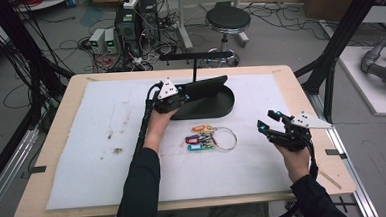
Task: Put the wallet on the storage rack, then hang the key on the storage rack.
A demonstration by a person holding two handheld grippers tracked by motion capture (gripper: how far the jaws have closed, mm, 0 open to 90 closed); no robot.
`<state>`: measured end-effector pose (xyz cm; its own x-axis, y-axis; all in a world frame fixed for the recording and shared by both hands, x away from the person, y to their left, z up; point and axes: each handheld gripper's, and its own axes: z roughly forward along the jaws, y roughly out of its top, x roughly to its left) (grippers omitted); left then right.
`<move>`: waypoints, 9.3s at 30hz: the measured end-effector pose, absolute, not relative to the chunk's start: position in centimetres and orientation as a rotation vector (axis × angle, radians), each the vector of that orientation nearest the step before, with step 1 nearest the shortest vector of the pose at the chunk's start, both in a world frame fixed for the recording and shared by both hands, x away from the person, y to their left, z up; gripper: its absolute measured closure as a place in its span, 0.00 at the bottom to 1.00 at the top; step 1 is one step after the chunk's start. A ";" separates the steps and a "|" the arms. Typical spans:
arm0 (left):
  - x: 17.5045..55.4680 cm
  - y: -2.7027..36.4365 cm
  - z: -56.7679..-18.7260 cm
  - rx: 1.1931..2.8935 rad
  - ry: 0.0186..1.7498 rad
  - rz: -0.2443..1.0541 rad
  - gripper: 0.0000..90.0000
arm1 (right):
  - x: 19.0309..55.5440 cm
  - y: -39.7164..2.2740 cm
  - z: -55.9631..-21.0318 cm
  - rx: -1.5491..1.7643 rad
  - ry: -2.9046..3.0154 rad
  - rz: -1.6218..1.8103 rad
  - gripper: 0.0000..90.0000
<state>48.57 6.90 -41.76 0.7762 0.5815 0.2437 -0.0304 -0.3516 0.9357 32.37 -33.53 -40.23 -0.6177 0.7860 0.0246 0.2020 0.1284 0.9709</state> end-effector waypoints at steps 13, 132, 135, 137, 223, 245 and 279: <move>49.4 8.3 -42.8 1.930 0.474 0.723 0.81 | 32.3 -33.6 -40.3 0.940 1.910 1.513 0.43; 29.2 19.9 -41.8 1.726 0.708 0.665 0.25 | 38.0 -27.1 -44.2 1.159 2.280 1.219 0.71; 29.2 19.9 -41.8 1.729 0.703 0.662 0.25 | 38.6 -26.2 -44.5 1.161 2.329 1.163 0.72; 29.2 19.8 -41.9 1.731 0.702 0.658 0.25 | 38.9 -25.6 -44.8 1.143 2.342 1.130 0.73; 29.0 19.1 -42.2 1.751 0.666 0.636 0.25 | 36.5 -25.9 -36.4 0.856 2.250 1.577 0.97; 29.1 19.1 -42.2 1.754 0.664 0.626 0.25 | 37.5 -26.2 -32.7 0.760 2.219 1.625 0.97; 34.3 11.4 -36.1 1.720 0.396 0.307 0.26 | 37.1 -23.9 -31.0 0.569 2.303 1.708 0.97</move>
